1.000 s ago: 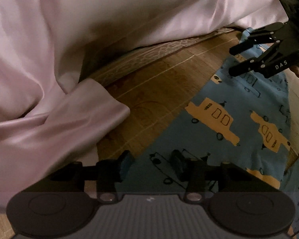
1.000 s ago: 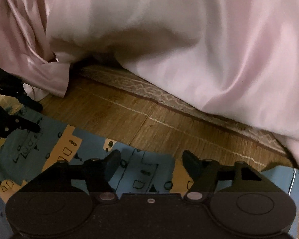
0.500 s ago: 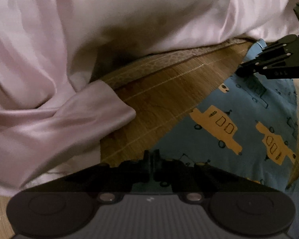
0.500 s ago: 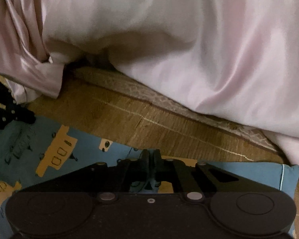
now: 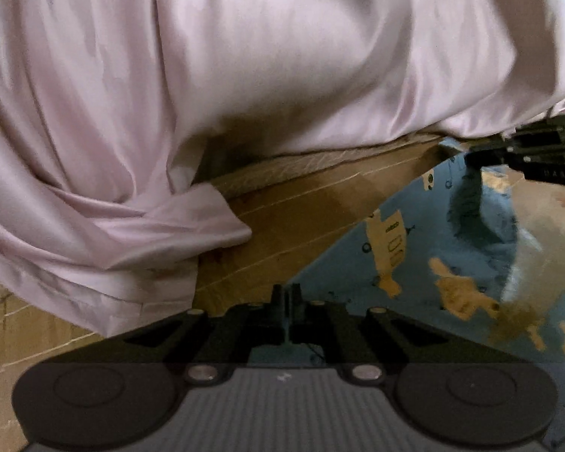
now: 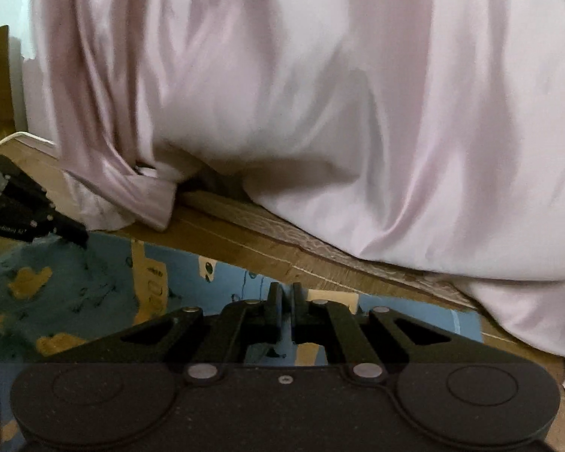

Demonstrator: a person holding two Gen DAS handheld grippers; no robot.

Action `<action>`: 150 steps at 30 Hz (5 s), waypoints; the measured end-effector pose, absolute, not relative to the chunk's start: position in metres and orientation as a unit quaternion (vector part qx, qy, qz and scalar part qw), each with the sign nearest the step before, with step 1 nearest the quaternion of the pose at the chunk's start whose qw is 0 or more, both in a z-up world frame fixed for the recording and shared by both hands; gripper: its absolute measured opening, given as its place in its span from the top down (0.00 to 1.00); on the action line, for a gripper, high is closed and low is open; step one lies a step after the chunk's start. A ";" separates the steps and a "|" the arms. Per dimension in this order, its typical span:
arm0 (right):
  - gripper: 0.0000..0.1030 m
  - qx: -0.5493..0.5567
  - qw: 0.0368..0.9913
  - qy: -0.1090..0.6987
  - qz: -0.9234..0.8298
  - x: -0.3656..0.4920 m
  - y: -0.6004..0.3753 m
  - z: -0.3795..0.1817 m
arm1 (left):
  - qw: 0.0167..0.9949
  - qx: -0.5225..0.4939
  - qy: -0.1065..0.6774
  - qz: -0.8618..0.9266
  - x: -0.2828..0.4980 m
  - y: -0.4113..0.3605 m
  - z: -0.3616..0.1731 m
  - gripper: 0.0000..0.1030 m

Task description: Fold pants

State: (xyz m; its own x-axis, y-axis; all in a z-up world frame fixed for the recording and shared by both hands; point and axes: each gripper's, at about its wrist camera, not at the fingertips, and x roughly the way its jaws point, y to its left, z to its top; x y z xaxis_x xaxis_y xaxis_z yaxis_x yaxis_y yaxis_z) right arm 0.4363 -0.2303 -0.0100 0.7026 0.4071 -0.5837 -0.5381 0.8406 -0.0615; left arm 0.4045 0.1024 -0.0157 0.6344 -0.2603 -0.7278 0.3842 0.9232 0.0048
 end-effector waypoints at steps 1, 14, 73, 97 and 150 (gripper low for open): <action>0.97 -0.114 0.917 0.282 0.259 0.425 -0.234 -0.007 | 0.903 0.075 0.382 -0.182 0.395 0.103 -0.011 0.99; 0.86 -0.112 0.892 0.344 0.271 0.325 -0.242 -0.041 | 0.867 0.141 0.411 -0.246 0.307 0.085 -0.044 0.99; 1.00 -0.294 0.781 0.385 0.394 0.450 -0.151 -0.019 | 0.888 0.162 0.398 -0.162 0.355 0.168 -0.012 0.95; 1.00 -0.201 0.844 0.306 0.392 0.224 -0.255 0.060 | 0.908 0.186 0.349 -0.136 0.181 0.139 0.039 0.95; 1.00 -0.017 0.909 0.395 0.132 0.156 -0.227 0.012 | 0.893 0.173 0.389 -0.150 0.139 0.141 -0.004 0.95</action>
